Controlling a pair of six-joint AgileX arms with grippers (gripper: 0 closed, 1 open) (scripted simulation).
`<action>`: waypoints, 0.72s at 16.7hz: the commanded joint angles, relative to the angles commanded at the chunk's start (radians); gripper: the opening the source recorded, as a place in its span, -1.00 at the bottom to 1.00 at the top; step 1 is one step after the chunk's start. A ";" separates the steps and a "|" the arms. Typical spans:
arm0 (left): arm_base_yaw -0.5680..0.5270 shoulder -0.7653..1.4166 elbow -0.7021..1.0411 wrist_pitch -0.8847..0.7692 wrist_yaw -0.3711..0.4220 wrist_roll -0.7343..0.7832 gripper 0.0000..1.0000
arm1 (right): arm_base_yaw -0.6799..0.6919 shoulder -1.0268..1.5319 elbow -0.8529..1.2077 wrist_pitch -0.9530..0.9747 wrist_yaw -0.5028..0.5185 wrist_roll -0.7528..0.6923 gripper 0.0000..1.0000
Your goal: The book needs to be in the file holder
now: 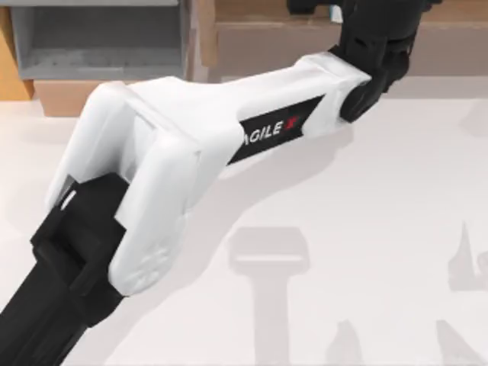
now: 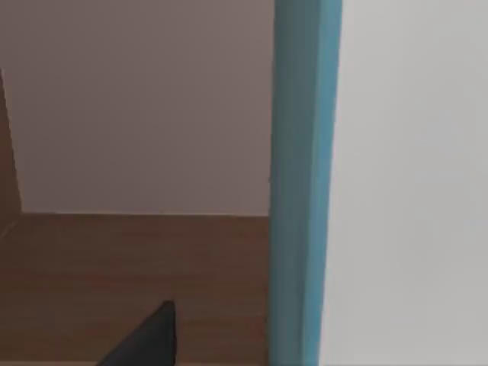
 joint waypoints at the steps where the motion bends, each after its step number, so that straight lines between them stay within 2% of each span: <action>1: 0.000 0.000 0.000 0.000 0.000 0.000 1.00 | 0.000 0.000 0.000 0.000 0.000 0.000 1.00; 3: 0.000 0.000 0.000 0.000 0.000 0.000 1.00 | 0.000 0.000 0.000 0.000 0.000 0.000 1.00; 12: 0.000 0.000 0.000 0.000 0.000 0.000 -0.36 | 0.000 0.000 0.000 0.000 0.000 0.000 1.00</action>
